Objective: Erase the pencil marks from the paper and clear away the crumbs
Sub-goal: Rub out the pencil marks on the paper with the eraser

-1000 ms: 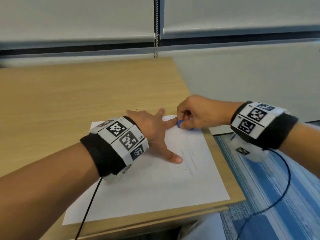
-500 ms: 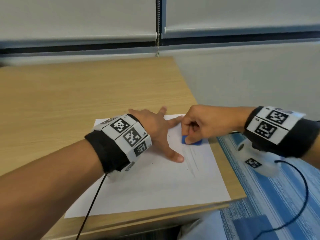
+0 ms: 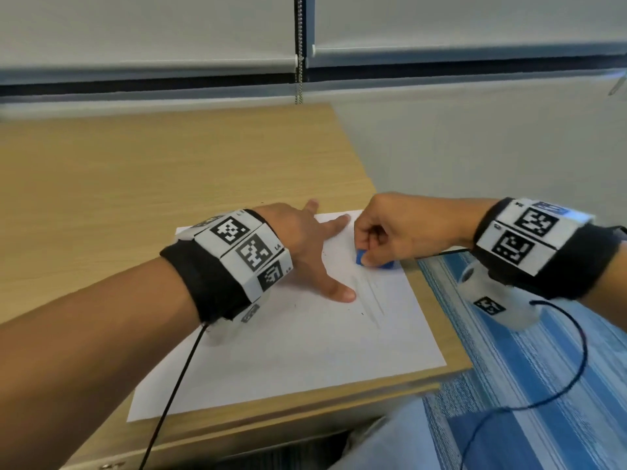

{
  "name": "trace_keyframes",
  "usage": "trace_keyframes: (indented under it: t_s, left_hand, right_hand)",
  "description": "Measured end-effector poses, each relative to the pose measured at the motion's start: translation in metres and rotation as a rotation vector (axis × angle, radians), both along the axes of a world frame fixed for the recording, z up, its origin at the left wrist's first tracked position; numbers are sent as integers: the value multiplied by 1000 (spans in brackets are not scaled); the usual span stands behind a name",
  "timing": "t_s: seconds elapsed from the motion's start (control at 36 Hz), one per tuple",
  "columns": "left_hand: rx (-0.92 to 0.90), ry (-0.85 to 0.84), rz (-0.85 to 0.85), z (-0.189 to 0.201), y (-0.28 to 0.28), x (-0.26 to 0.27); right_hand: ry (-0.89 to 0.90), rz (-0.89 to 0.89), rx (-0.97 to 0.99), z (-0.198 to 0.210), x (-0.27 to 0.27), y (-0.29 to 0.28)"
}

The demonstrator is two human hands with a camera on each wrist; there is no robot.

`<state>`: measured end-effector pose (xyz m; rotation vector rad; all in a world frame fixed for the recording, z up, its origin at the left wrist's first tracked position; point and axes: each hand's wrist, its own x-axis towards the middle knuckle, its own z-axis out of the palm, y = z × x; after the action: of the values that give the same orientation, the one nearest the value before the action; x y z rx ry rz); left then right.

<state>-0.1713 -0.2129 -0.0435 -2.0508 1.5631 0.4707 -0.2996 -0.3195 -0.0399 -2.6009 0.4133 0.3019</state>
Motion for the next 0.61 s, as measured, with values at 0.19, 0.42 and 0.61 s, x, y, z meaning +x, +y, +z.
trace_keyframes:
  t_s: [0.19,0.42,0.61]
  left_hand:
    - [-41,8,-7,-4,1,3]
    - [-44,10,-16,-5,0,4]
    - [-25,12,-4,-3,0,3]
  right_hand:
    - [-29,-58,6,2,0,-11]
    - [67,75,27,6,-7,12]
    - [10,25,-62,4,-6,7]
